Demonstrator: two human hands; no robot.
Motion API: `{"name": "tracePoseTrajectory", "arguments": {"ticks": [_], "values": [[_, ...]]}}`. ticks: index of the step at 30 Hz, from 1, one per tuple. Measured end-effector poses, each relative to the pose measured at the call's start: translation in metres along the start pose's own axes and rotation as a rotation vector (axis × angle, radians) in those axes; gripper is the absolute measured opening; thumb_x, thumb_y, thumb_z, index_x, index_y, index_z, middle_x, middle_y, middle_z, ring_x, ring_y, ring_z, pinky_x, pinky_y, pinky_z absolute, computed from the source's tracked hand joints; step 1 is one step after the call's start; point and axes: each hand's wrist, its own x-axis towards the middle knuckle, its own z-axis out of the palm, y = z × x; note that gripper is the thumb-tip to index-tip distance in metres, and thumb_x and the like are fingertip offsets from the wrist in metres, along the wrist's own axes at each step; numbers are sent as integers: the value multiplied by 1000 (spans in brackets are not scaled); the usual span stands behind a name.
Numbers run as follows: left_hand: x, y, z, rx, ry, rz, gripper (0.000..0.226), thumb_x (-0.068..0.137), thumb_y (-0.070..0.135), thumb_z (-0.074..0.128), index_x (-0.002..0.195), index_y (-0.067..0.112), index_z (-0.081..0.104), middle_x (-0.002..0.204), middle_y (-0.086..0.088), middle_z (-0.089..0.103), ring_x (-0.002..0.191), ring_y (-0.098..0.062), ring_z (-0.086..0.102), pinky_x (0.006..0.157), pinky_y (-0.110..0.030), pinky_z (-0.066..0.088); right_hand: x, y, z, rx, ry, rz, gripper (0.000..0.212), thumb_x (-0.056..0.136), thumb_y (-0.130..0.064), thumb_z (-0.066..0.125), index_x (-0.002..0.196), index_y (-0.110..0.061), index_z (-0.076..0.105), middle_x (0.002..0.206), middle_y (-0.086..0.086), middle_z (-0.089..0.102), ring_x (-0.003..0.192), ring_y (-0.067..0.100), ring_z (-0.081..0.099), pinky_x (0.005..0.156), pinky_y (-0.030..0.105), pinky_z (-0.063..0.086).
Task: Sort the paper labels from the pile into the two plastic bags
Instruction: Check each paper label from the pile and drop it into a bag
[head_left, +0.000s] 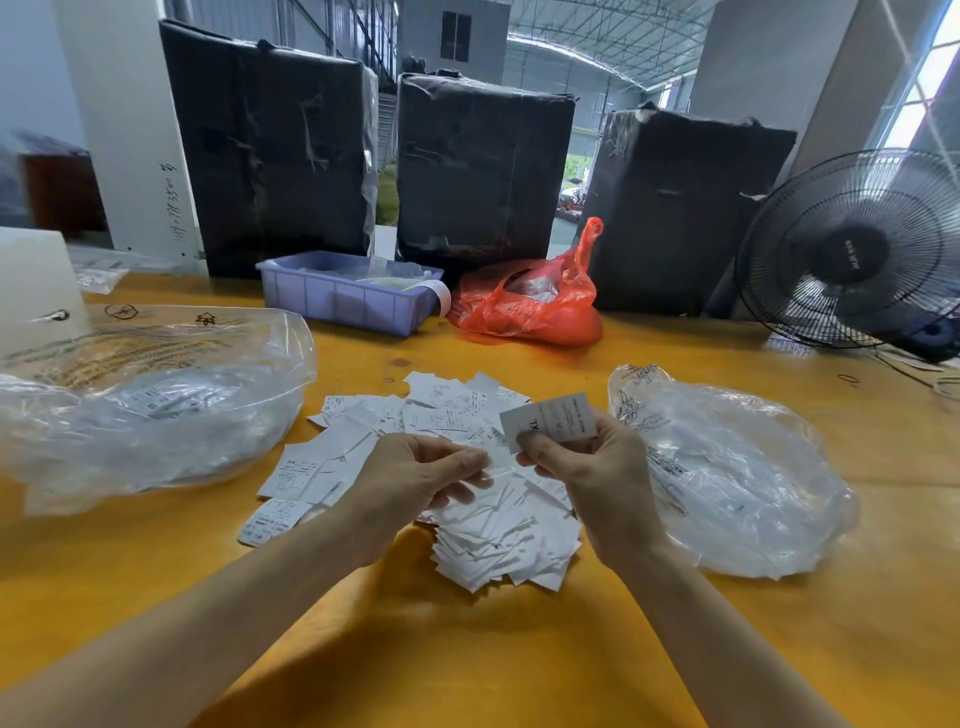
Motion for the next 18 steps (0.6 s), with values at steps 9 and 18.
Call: {"name": "tracePoseTrajectory", "arguments": {"ticks": [9, 18], "values": [[-2, 1, 3, 18, -32, -3, 29, 63, 33, 71, 80, 10, 76, 75, -6, 74, 56, -6, 62, 52, -16, 44, -4, 1, 6, 14, -38, -38, 18, 77, 2, 72, 76, -15, 69, 67, 3, 72, 60, 14, 67, 54, 15, 48], [-2, 0, 2, 45, -41, 7, 27, 73, 29, 70, 87, 6, 75, 76, -5, 74, 56, -6, 62, 49, -13, 43, -5, 4, 7, 102, -20, -1, 8, 82, 3, 66, 84, -5, 69, 68, 7, 72, 60, 15, 68, 55, 18, 50]]}}
